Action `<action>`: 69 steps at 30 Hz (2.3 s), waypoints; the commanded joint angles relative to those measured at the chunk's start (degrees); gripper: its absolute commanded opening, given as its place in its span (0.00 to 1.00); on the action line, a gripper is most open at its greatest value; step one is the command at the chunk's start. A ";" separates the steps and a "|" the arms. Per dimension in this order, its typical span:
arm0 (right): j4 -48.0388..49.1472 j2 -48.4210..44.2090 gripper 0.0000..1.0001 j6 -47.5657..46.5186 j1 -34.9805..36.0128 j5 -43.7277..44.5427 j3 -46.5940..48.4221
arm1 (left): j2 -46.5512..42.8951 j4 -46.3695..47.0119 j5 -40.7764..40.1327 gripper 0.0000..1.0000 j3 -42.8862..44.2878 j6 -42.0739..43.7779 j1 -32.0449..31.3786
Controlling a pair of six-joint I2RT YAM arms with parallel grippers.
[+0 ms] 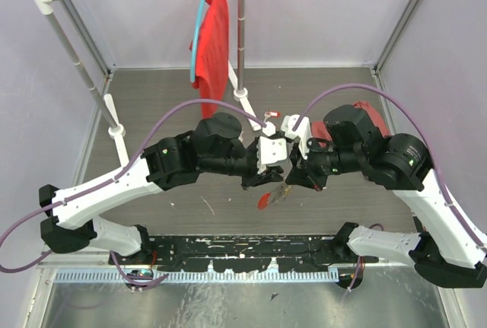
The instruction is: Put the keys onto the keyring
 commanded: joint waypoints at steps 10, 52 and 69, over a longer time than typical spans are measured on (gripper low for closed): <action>4.18 -1.71 0.01 -0.70 0.31 -2.38 0.18 | 1.09 -3.12 2.05 0.25 2.54 1.69 -0.05; 11.49 -5.18 0.05 0.71 0.31 0.95 -2.17 | 2.03 -0.53 2.48 0.00 2.71 -0.06 -0.80; 28.69 -18.93 0.40 22.07 0.29 12.06 -15.16 | -9.51 20.42 -9.69 0.00 -12.50 -9.62 -0.80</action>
